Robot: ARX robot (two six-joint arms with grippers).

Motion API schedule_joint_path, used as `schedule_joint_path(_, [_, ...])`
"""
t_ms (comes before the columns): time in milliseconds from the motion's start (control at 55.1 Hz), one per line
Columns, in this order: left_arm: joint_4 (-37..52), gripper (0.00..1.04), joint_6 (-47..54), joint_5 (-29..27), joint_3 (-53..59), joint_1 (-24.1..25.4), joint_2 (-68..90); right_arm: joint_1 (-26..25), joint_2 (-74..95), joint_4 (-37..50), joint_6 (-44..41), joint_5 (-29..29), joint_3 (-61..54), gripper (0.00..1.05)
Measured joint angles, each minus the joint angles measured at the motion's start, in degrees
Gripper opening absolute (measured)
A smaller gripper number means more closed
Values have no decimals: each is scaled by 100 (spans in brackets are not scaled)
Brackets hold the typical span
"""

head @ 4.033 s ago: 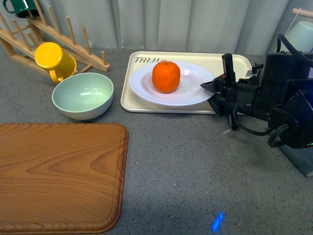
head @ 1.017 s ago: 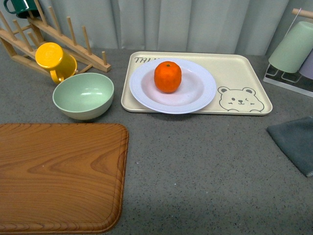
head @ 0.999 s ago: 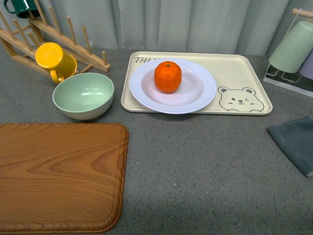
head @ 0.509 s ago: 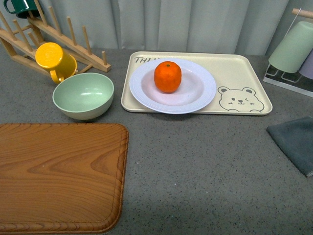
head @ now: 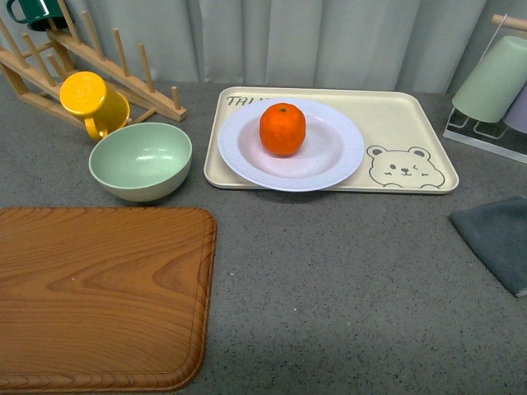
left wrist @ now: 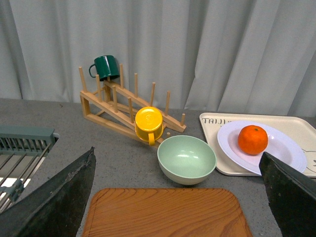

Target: Place orange and plate with both arms

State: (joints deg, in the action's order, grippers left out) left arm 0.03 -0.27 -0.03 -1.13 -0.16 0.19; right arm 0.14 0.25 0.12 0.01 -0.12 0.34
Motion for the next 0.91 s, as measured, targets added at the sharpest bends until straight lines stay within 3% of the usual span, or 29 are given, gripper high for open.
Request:
schedule_joint_path(527, [0,98,0,0,0,0,0,0,0,0,2,0,0,98])
schedule_joint_path(908, [0,98,0,0,0,0,0,0,0,0,0,0,0,96])
